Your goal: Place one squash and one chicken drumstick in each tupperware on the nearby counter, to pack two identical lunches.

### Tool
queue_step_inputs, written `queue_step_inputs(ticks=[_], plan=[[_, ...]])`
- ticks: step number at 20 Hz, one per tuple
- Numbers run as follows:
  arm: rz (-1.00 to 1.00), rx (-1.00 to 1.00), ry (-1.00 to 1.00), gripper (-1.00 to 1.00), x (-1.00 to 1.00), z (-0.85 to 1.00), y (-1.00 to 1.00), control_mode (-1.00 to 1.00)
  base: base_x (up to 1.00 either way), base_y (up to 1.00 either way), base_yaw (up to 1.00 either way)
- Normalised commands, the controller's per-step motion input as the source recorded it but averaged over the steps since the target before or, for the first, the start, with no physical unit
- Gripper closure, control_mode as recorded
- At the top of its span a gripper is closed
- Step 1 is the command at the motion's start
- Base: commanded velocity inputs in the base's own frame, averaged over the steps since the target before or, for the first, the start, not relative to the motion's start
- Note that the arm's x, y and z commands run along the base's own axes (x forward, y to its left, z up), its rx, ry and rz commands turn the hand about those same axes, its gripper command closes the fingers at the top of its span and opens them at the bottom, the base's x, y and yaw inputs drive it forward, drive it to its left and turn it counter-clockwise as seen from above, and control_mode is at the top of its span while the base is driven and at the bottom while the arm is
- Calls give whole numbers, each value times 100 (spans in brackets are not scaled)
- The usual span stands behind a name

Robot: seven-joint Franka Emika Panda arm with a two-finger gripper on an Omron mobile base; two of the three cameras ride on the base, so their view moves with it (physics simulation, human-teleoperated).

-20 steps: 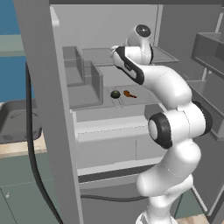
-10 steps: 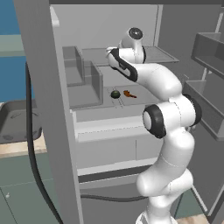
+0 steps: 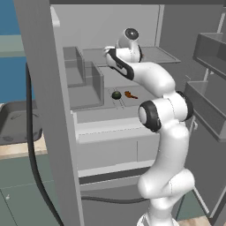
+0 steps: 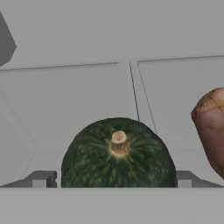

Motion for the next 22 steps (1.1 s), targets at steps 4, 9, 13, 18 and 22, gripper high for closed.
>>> queue_step_inputs(ticks=[4,9,13,18,22], plan=[[0,0,0,100,41,-13,8,-100,0,0,0],[0,0,0,100,39,-24,12,-100,0,0,0],[0,0,0,100,24,-18,4,-100,0,0,0],[-3,0,-1,100,-21,-18,2,-100,0,0,0],[-4,0,-5,100,-87,-43,6,-100,0,0,0]])
